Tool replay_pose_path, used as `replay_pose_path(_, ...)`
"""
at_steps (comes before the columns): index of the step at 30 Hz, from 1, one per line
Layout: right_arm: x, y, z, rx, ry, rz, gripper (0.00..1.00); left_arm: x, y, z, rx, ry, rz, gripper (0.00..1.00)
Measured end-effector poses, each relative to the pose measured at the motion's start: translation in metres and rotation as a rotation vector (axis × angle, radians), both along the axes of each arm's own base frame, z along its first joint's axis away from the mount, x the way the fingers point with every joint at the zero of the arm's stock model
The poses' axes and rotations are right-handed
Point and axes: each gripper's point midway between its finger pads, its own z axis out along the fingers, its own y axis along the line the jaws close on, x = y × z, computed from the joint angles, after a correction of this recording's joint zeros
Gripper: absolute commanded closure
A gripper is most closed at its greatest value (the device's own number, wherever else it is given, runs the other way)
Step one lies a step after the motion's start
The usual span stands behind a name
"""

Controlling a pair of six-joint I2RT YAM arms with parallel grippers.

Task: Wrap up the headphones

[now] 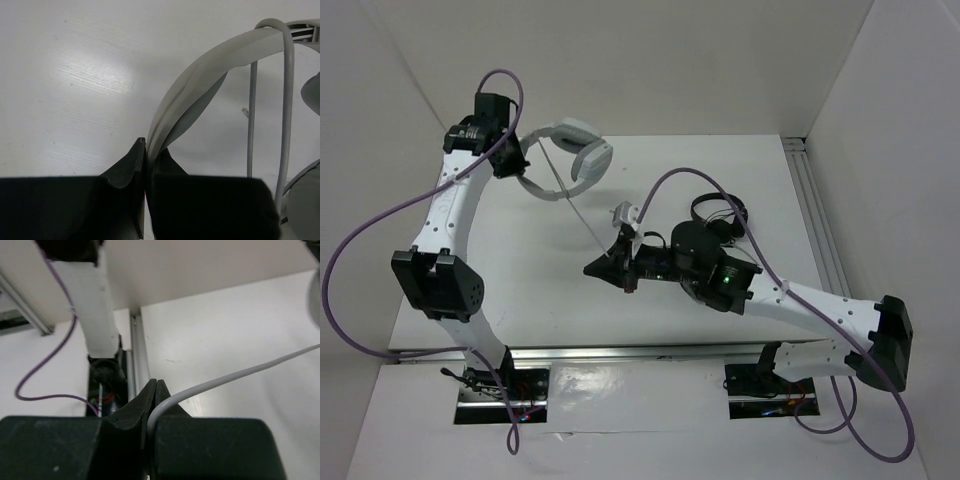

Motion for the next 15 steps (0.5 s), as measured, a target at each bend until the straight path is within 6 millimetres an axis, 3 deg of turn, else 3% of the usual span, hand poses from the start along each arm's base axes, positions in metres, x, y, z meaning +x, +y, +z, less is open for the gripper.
replay_pose_path(4,0.021,0.002,0.005,-0.164,-0.071,-0.106,1.00,-0.024,-0.003,-0.032,0.116,0.054,-0.027,1.00)
replay_pose_path(10,0.070,0.001,0.043,-0.384,-0.244,-0.319,1.00,-0.071,-0.038,-0.065,0.283,0.078,-0.231,1.00)
replay_pose_path(15,0.097,-0.013,0.034,-0.612,-0.398,-0.466,1.00,-0.085,-0.078,-0.083,0.389,0.053,-0.400,1.00)
